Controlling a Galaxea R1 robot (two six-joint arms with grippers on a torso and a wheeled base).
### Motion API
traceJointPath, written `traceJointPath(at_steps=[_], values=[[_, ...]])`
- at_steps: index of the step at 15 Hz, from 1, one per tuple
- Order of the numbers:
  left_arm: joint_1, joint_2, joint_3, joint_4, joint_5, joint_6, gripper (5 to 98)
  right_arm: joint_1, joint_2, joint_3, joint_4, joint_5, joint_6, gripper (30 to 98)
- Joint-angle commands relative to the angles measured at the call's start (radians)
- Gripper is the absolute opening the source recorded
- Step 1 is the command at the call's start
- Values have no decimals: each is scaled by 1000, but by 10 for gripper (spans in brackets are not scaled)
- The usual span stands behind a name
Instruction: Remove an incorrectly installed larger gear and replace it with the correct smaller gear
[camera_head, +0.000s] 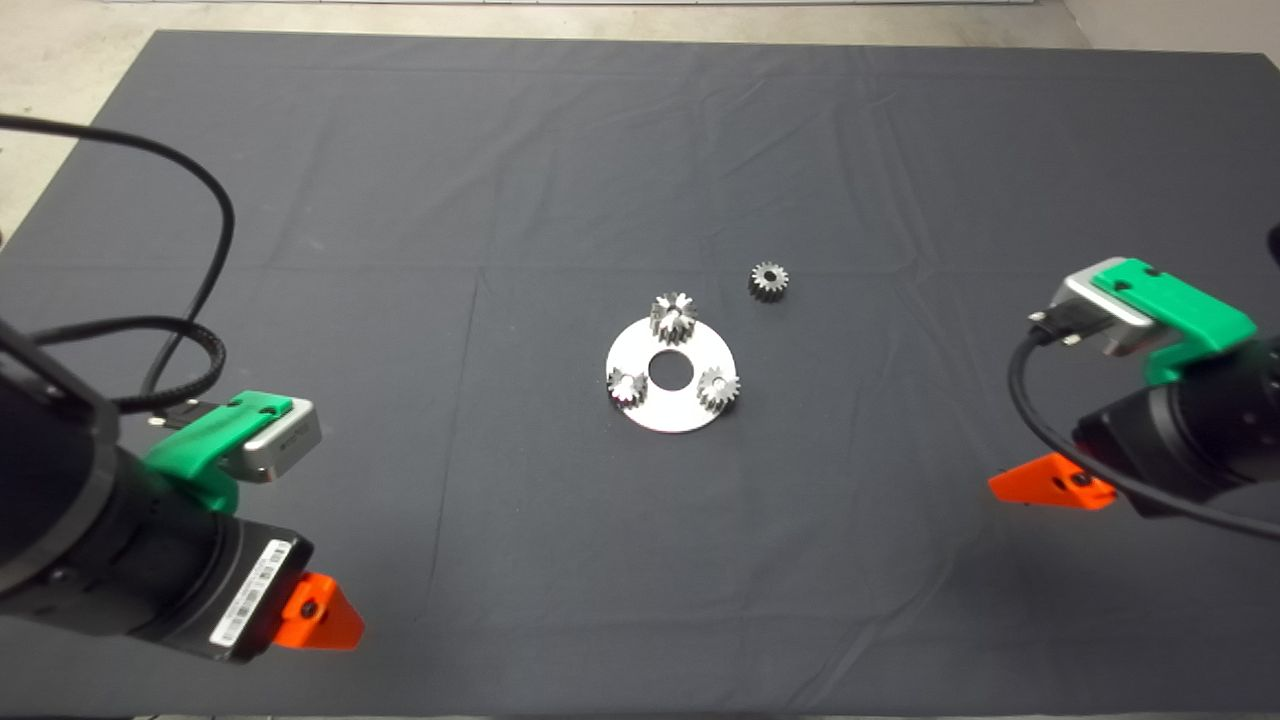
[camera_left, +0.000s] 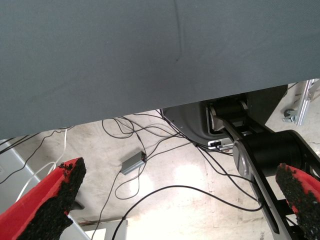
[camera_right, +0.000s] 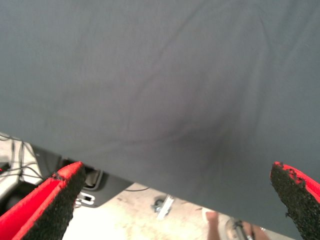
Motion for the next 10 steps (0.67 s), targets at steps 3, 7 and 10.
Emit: traceJointPath(at_steps=[3,7,10], values=[[-16,9,6,-10,6,29,977,-79,246,-317,-79,-6,-119,977],[-16,10,11,-10,1,33,977,-99,366,-450,-132,33,-178,977],[-16,13,13,-10,-4,39,977,-125,437,-515,-160,35,-226,977]])
